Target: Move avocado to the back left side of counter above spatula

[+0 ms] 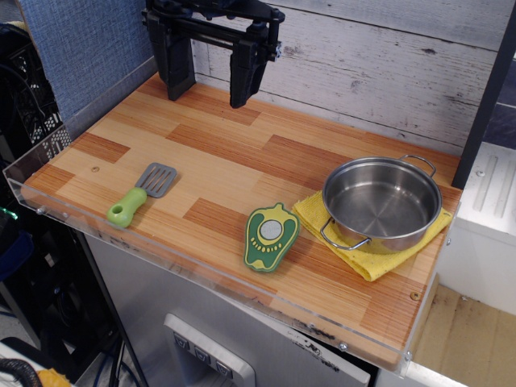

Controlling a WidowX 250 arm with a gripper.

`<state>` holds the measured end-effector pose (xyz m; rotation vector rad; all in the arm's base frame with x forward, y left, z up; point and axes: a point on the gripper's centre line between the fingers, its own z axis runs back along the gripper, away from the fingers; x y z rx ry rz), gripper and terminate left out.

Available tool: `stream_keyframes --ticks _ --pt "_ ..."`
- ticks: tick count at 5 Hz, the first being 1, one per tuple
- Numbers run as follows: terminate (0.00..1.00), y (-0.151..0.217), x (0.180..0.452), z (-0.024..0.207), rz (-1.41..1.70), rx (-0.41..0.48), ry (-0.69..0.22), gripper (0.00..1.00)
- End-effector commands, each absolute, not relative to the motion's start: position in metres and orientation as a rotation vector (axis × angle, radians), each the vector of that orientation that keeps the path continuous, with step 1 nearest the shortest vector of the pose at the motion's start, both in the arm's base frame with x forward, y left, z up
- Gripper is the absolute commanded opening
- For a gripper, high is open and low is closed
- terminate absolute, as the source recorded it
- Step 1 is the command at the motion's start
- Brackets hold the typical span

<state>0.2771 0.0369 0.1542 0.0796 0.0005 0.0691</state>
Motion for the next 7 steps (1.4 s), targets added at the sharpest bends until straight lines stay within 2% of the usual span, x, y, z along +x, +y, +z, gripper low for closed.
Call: stream_keyframes --ticks 1,2,3,4,5,6,7 --pt "0.00 0.037 0.277 0.154 0.069 0.080 0.000 1.00" --pt "0.00 0.013 0.279 0.151 0.040 -0.011 -0.028 1.00" --pt "0.00 -0.008 0.273 0.138 0.007 -0.026 -0.019 1.00" --pt "0.00 -0.017 0.262 0.128 0.018 0.016 -0.038 1.00" --pt "0.00 -0.017 0.248 0.109 0.064 0.037 -0.031 1.00" --pt "0.00 -0.010 0.236 0.083 0.106 0.063 0.032 1.00" --pt "0.00 -0.002 0.232 0.066 0.129 0.065 0.041 1.00"
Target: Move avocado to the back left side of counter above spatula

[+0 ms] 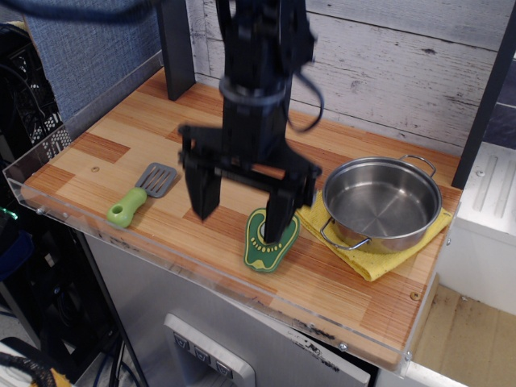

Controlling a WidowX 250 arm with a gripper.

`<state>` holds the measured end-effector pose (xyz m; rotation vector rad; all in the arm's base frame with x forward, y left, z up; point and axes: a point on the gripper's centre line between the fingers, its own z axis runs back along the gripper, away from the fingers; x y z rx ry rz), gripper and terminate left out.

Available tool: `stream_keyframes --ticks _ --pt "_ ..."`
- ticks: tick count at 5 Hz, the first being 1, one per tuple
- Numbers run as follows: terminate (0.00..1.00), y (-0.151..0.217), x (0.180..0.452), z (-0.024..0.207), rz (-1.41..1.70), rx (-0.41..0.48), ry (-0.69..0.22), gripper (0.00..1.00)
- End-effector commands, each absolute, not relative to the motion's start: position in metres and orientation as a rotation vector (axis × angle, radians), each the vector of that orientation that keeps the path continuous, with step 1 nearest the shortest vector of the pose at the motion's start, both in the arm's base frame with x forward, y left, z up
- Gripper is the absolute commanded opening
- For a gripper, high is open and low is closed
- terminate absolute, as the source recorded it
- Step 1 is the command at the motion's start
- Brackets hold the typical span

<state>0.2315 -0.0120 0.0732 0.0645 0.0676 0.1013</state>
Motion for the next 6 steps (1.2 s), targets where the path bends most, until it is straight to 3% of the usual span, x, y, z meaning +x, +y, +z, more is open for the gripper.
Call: stream_keyframes --ticks 1,4,6 --pt "0.00 0.000 0.237 0.060 0.152 0.079 0.027 1.00" --pt "0.00 -0.017 0.258 0.057 0.174 0.097 -0.028 1.00" --pt "0.00 -0.024 0.267 0.027 0.138 0.079 0.024 1.00"
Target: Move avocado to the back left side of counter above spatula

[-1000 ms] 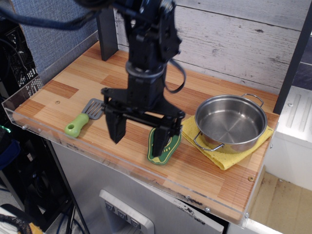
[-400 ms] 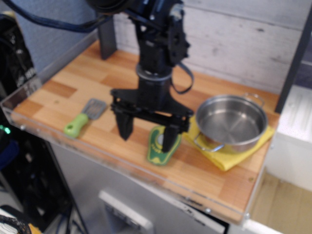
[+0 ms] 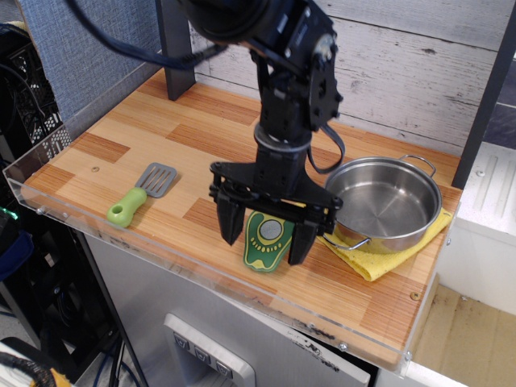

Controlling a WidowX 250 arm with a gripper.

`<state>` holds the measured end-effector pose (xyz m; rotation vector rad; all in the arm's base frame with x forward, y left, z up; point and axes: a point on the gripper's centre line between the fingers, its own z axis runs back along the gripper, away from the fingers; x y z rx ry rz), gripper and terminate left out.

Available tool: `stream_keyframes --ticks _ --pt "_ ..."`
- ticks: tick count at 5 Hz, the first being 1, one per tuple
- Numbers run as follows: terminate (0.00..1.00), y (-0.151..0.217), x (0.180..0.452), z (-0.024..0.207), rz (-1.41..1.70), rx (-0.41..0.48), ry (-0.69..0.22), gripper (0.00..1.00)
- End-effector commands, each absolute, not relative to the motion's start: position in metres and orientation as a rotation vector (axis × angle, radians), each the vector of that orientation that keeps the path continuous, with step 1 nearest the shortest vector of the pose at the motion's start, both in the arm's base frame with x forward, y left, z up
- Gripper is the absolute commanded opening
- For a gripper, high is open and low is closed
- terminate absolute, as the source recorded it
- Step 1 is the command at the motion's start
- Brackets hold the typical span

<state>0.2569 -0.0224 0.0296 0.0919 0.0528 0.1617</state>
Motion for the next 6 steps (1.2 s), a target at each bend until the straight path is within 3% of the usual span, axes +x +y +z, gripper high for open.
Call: stream_keyframes --ticks 1,2,3,5,6 --pt "0.00 -0.029 0.273 0.018 0.119 0.071 0.045 1.00" --pt "0.00 -0.029 0.274 0.011 0.113 0.071 0.065 1.00" --pt "0.00 -0.028 0.272 0.007 0.112 0.075 0.063 0.00" --pt "0.00 -0.032 0.270 0.007 0.098 0.063 0.062 0.00" --pt "0.00 -0.027 0.268 0.019 0.079 0.084 0.044 0.00"
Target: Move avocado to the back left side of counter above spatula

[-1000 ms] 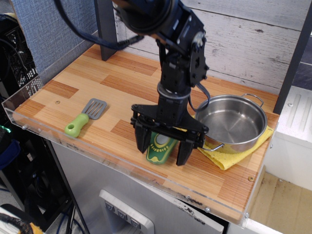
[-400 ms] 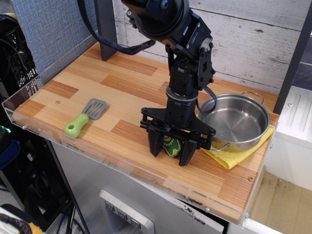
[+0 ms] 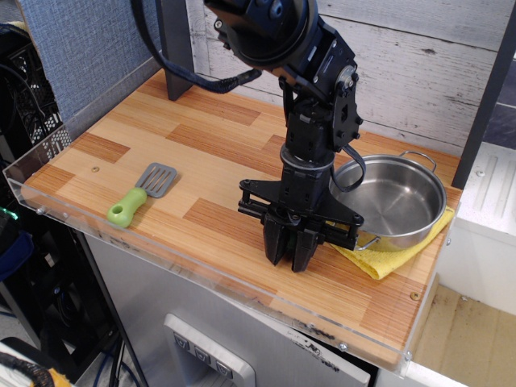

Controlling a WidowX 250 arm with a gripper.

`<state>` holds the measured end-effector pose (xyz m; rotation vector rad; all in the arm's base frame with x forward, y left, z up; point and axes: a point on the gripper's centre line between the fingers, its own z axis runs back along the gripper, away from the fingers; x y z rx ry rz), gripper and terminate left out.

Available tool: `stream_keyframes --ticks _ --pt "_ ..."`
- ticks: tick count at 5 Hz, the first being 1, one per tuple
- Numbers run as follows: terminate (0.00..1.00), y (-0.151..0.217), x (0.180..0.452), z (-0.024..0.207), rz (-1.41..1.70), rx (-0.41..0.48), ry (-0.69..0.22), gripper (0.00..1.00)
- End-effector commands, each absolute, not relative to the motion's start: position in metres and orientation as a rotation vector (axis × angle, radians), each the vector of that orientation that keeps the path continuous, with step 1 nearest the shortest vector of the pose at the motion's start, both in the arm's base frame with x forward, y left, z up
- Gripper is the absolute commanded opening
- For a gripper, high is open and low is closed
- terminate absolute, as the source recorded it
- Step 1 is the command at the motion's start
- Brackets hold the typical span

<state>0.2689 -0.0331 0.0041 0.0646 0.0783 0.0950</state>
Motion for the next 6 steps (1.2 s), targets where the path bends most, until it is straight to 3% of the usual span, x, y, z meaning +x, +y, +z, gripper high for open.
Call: stream_keyframes --ticks 1,2,4,6 --pt "0.00 -0.024 0.264 0.028 0.077 0.085 0.021 0.00" --pt "0.00 -0.022 0.259 0.047 0.089 0.085 -0.018 0.00" --pt "0.00 -0.008 0.258 0.109 0.128 0.054 -0.142 0.00" --pt "0.00 0.057 0.277 0.134 0.248 0.090 -0.171 0.00"
